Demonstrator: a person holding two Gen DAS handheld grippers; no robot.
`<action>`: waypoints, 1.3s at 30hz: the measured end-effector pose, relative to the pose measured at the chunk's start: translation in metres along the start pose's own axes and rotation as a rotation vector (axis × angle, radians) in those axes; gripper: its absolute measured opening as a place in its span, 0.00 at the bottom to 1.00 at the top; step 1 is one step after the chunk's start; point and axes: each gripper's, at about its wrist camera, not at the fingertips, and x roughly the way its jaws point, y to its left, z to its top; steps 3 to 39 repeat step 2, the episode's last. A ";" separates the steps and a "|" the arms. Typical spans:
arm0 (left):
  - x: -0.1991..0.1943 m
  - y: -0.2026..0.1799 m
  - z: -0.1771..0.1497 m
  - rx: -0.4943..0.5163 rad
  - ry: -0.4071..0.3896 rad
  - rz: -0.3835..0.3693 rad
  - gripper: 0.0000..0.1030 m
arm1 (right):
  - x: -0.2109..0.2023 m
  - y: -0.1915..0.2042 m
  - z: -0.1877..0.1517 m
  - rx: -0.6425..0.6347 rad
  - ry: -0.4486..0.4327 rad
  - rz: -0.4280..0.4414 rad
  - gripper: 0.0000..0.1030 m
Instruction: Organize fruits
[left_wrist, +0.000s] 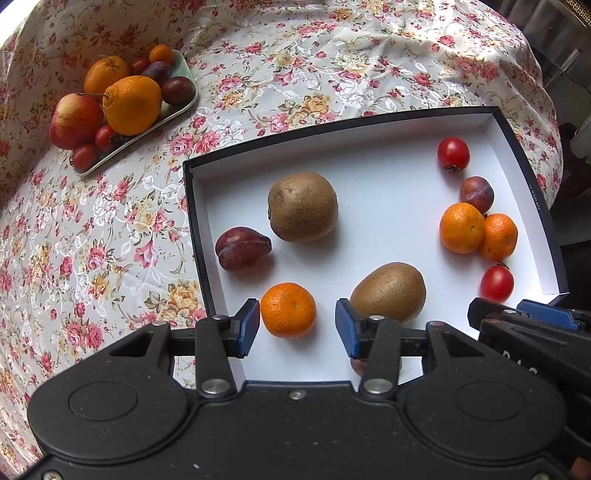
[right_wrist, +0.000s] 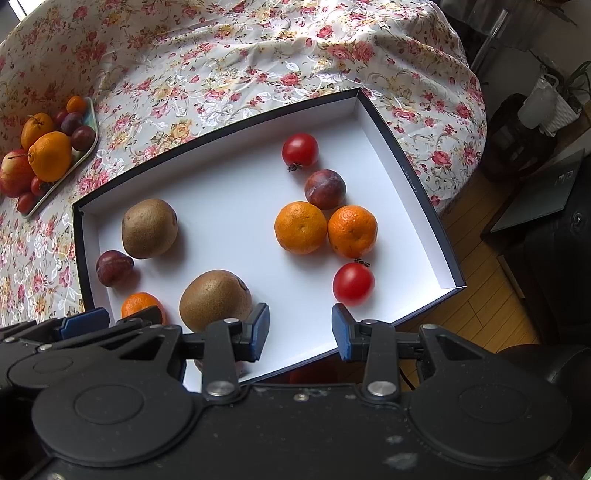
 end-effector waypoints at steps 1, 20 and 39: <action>-0.001 0.000 0.000 0.004 -0.005 0.003 0.52 | 0.000 0.000 0.000 0.000 0.000 0.001 0.38; -0.001 -0.001 0.000 0.006 -0.008 0.003 0.53 | 0.000 0.000 0.000 0.000 0.001 0.001 0.38; -0.001 -0.001 0.000 0.006 -0.008 0.003 0.53 | 0.000 0.000 0.000 0.000 0.001 0.001 0.38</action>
